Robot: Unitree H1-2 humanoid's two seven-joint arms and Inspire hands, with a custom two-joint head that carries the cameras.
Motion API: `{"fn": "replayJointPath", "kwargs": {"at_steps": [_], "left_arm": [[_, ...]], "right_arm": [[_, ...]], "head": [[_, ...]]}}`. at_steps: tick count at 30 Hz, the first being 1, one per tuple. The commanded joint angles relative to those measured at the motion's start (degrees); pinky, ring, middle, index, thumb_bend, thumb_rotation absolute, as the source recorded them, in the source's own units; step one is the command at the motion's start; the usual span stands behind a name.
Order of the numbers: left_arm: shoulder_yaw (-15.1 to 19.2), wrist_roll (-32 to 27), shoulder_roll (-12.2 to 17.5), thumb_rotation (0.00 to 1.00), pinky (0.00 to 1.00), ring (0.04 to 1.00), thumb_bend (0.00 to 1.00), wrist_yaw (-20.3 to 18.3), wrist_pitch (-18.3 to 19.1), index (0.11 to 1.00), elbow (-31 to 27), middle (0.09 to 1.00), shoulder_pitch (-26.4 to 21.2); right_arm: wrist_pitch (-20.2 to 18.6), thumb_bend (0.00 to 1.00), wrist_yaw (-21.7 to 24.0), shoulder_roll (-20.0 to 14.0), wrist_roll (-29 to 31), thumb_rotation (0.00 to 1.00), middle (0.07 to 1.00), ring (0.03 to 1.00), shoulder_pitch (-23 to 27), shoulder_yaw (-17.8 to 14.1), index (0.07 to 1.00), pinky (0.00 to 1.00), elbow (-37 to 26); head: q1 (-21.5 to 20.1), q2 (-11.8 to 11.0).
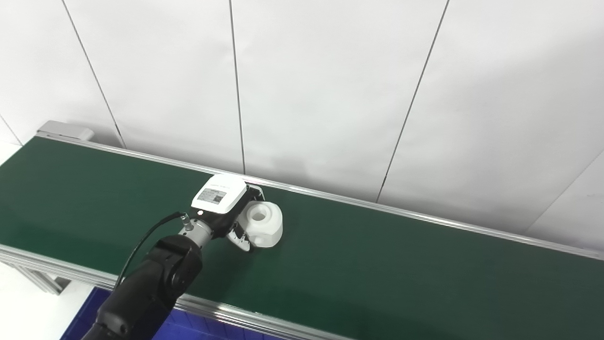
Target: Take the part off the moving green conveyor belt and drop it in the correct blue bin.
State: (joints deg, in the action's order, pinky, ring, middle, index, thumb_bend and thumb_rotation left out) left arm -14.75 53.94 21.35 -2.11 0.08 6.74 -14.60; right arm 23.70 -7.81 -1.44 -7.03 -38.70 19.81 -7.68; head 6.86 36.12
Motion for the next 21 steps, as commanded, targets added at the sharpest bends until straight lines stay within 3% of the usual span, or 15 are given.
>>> {"fn": "replayJointPath", "kwargs": {"at_steps": [1,6,7,8,9,13,15,21], "left_arm": [[0.7,-1.2,1.3,0.00,0.33,0.388,0.50,2.0,-1.7,0.531,-3.5,0.493,-0.7],[2.0,-3.8,1.8,0.00,0.31,0.384,0.50,-4.4,1.4,0.534,-15.7,0.485,1.9],[2.4,-4.4,2.2,0.00,0.31,0.382,0.50,-6.2,2.0,0.535,-19.6,0.484,3.1],[2.7,-4.8,2.4,0.00,0.29,0.374,0.50,-7.6,2.3,0.541,-22.3,0.481,4.0],[3.3,-5.6,3.0,0.00,0.29,0.372,0.50,-9.5,2.9,0.543,-26.2,0.482,5.5],[5.3,-7.7,4.6,0.00,0.26,0.354,0.49,-17.2,5.6,0.549,-38.3,0.479,10.4],[6.1,-8.7,5.3,0.00,0.25,0.346,0.49,-19.5,5.3,0.555,-42.9,0.469,13.3],[7.7,-11.5,6.2,0.00,0.31,0.374,0.49,-23.3,4.1,0.547,-52.0,0.491,22.7]], "right_arm": [[3.1,0.87,0.7,0.3,0.1,1.00,1.000,1.000,-1.1,0.0,1.000,1.00,-1.7],[2.3,0.87,1.4,0.0,-0.1,1.00,1.000,1.000,-1.7,-0.5,1.000,1.00,-3.7],[2.0,0.88,1.6,-0.1,0.2,1.00,1.000,1.000,-1.9,-0.6,1.000,1.00,-4.5],[1.8,0.87,1.9,0.0,0.4,1.00,1.000,1.000,-2.0,-0.7,1.000,1.00,-4.9],[1.3,0.87,2.1,0.0,0.9,1.00,1.000,1.000,-2.1,-0.8,1.000,1.00,-5.9],[-1.0,0.84,3.1,0.2,2.1,1.00,1.000,1.000,-2.6,-0.9,1.000,1.00,-9.6],[-2.1,0.82,3.5,0.4,2.4,1.00,1.000,1.000,-2.7,-0.8,1.000,1.00,-11.2],[-3.1,0.80,4.7,0.7,3.5,1.00,1.000,1.000,-2.9,-0.4,1.000,1.00,-13.1]], "head": [[0.1,0.4],[1.6,3.4],[2.5,5.3],[2.5,5.3],[3.7,7.6],[6.0,11.9],[6.8,13.2],[7.1,14.3]]}}
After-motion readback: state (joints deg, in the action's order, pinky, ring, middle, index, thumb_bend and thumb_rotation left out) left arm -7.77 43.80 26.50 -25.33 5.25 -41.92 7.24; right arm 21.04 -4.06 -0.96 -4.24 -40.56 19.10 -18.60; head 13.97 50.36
